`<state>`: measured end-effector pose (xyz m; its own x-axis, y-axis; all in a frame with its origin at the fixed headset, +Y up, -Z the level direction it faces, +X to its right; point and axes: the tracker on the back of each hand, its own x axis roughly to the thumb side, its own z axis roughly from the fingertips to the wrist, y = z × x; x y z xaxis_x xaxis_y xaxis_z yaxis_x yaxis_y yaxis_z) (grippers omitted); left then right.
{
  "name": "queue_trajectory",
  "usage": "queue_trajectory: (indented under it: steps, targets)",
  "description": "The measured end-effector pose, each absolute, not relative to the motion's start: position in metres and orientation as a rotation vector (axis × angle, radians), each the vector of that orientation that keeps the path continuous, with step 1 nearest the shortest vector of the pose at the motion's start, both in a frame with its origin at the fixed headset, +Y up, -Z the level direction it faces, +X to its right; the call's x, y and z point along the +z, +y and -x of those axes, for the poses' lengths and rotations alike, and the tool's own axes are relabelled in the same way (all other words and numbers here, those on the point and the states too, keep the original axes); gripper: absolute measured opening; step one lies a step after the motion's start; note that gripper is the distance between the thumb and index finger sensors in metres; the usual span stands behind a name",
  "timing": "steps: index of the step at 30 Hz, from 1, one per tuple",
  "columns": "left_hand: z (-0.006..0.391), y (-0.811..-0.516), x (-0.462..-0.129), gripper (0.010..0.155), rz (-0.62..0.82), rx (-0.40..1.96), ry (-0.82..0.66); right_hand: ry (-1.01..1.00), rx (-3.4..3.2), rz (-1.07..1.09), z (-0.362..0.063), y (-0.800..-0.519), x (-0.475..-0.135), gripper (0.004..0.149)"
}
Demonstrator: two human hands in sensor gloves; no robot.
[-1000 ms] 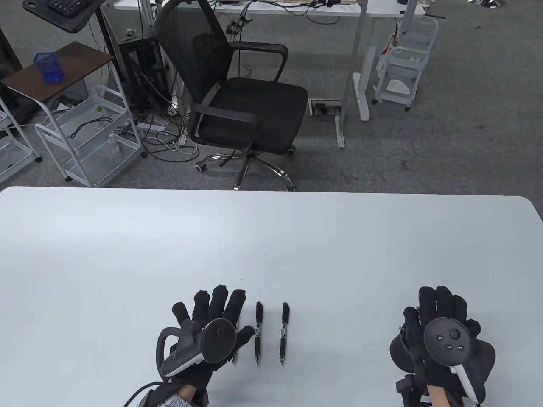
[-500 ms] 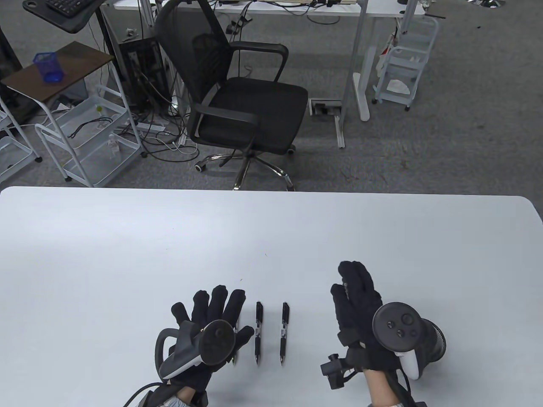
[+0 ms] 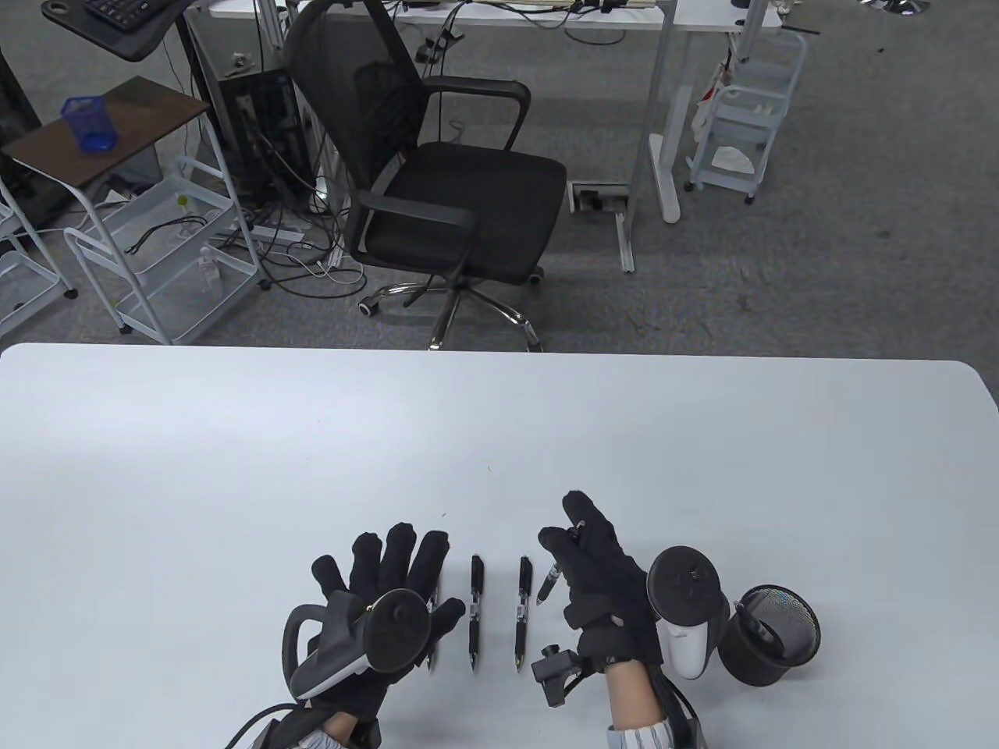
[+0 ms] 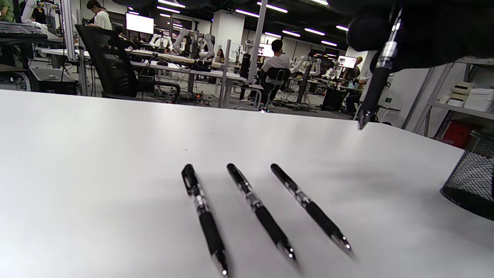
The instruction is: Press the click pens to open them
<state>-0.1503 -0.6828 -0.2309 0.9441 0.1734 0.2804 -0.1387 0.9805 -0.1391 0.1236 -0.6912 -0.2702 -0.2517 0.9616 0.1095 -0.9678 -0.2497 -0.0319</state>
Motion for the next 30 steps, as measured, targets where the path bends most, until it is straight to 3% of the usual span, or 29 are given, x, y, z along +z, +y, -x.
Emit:
queue_trajectory:
  steps: [6,11,21,24,30]
  targets:
    - [0.153,-0.683,-0.232,0.073,0.112,0.162,-0.288,-0.161,1.729,-0.015,-0.142,-0.694,-0.268,0.062]
    - [0.151,-0.685,-0.230,0.072,0.112,0.146,-0.290,-0.130,1.468,-0.016,-0.146,-0.700,-0.267,0.047]
    - [0.150,-0.685,-0.230,0.073,0.110,0.135,-0.287,0.060,1.029,-0.240,-0.134,-0.709,-0.272,0.047]
    - [0.150,-0.685,-0.230,0.072,0.111,0.129,-0.286,-0.012,0.948,-0.094,-0.128,-0.712,-0.269,0.049]
    - [0.149,-0.686,-0.231,0.073,0.118,0.125,-0.283,-0.011,0.920,-0.073,-0.127,-0.719,-0.266,0.048]
